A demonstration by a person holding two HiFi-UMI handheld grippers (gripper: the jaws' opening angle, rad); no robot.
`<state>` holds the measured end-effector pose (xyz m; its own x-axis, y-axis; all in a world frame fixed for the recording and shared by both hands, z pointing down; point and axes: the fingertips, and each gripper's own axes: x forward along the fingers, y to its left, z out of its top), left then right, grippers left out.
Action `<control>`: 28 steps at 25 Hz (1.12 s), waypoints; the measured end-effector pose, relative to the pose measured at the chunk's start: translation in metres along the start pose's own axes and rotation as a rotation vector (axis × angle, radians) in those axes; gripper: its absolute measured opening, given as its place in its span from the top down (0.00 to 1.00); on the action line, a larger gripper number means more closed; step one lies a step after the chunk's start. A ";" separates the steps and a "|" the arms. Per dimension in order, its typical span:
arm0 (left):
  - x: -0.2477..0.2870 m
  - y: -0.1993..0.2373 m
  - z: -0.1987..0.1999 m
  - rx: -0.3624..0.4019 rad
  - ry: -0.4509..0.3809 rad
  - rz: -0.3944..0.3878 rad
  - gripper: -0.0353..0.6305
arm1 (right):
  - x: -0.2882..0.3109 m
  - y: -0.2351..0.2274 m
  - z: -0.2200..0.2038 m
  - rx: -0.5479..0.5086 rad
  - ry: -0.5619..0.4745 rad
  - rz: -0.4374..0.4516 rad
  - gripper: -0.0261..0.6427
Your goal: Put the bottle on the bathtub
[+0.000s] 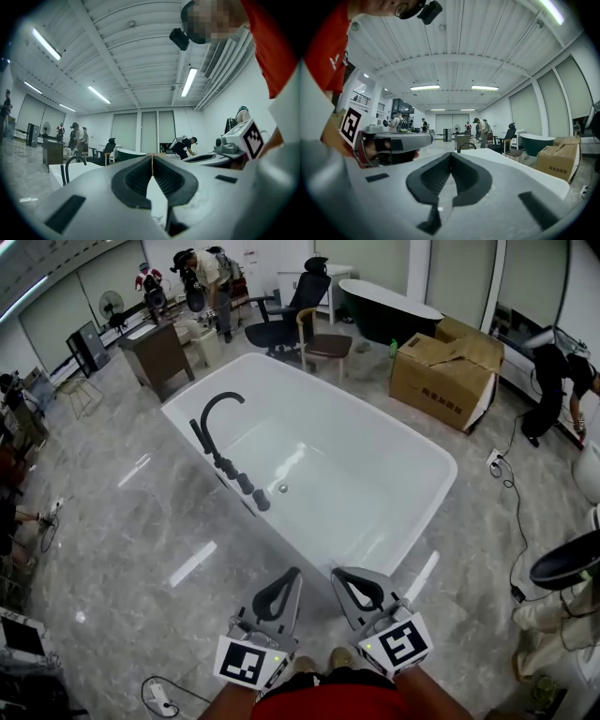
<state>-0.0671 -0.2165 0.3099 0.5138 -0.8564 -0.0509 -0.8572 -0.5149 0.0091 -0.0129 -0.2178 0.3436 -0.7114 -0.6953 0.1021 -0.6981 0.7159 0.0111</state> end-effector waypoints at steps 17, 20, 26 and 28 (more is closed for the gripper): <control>-0.015 -0.006 0.017 0.000 -0.038 -0.009 0.93 | -0.011 0.018 0.024 -0.019 -0.043 -0.016 0.95; -0.018 -0.007 0.017 0.000 -0.039 -0.008 0.93 | -0.013 0.020 0.024 -0.024 -0.040 -0.017 0.95; -0.020 -0.003 0.017 0.002 -0.039 -0.003 0.93 | -0.011 0.024 0.023 -0.020 -0.045 -0.005 0.96; -0.021 -0.001 0.016 0.002 -0.039 -0.002 0.93 | -0.010 0.023 0.022 -0.022 -0.044 -0.012 0.95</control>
<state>-0.0772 -0.1973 0.2950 0.5138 -0.8533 -0.0894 -0.8563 -0.5164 0.0069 -0.0238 -0.1961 0.3212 -0.7065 -0.7054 0.0577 -0.7047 0.7086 0.0340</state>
